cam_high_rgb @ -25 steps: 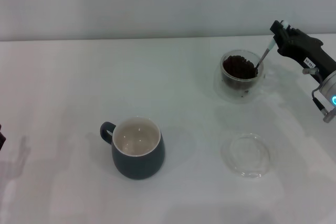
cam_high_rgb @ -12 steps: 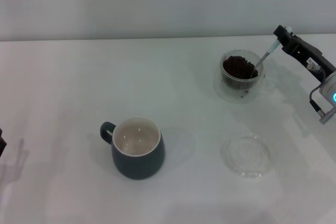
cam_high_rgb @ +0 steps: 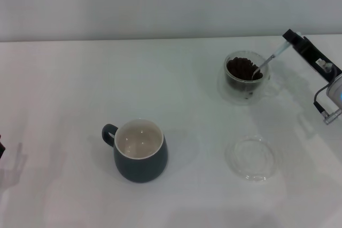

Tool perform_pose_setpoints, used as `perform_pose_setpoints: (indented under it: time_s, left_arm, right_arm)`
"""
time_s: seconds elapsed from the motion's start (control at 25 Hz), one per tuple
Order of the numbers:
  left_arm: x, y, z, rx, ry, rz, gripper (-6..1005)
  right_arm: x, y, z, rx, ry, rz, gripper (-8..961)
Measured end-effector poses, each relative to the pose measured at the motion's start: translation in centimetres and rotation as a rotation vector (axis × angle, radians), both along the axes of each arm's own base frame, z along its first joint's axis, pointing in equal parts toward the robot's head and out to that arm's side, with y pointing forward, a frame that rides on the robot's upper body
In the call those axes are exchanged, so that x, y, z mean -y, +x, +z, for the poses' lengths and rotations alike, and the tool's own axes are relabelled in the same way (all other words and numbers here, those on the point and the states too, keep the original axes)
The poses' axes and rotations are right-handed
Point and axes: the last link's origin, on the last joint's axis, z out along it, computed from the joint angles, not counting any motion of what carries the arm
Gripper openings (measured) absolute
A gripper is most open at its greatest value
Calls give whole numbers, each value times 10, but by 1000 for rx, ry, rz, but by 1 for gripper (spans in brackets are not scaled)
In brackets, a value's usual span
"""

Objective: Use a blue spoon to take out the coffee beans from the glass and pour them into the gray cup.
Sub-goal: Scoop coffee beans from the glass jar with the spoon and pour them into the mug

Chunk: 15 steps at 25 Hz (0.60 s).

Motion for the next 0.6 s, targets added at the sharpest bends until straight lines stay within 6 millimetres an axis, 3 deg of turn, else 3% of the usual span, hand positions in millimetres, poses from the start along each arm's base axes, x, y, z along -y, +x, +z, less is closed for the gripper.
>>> perform_pose_setpoints:
  time_s: [0.6]
  left_arm:
    - [-4, -1, 4, -16, 6, -4, 864]
  right_arm:
    - [-6, 2, 4, -147, 28, -81, 149]
